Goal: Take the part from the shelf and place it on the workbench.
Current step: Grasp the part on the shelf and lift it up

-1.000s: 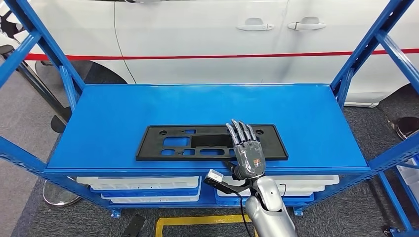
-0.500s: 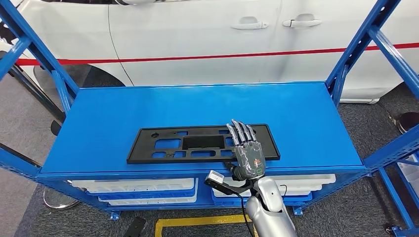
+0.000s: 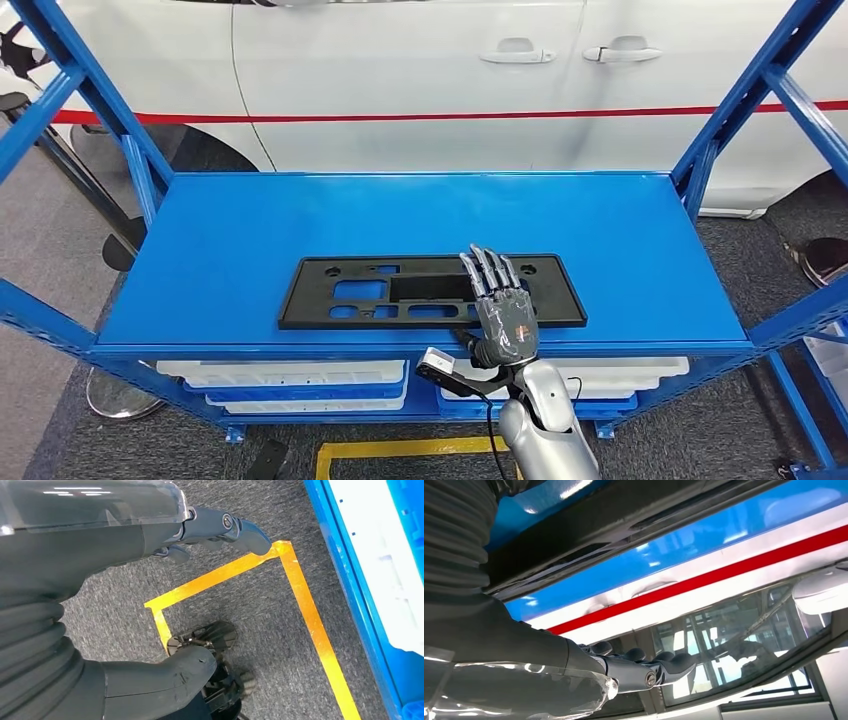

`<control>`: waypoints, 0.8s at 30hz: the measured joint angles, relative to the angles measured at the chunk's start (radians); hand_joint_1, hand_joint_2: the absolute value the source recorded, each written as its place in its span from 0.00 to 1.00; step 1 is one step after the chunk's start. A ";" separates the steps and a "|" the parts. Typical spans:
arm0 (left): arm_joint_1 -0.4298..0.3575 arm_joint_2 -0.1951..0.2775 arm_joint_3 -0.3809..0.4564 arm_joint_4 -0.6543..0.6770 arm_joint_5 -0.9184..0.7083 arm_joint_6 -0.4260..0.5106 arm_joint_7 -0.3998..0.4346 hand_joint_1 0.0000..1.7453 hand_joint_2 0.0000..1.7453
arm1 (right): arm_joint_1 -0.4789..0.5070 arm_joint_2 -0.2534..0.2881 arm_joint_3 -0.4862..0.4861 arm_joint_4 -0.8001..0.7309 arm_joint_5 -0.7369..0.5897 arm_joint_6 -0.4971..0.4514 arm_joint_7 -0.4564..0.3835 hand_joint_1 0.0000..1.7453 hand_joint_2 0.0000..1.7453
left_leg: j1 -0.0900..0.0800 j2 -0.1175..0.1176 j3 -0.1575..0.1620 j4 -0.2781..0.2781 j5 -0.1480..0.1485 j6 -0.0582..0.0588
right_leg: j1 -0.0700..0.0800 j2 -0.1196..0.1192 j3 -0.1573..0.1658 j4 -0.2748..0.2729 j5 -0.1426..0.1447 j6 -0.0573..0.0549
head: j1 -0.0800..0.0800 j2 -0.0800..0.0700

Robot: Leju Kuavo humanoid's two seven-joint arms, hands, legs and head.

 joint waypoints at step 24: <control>-0.007 -0.003 0.007 0.000 0.005 0.086 -0.022 0.00 0.00 | -0.044 0.012 -0.002 0.038 0.013 0.000 -0.032 1.00 1.00 | 0.005 0.003 -0.005 -0.010 0.012 0.004 | -0.002 -0.002 -0.050 0.112 -0.090 0.012 | 0.000 0.000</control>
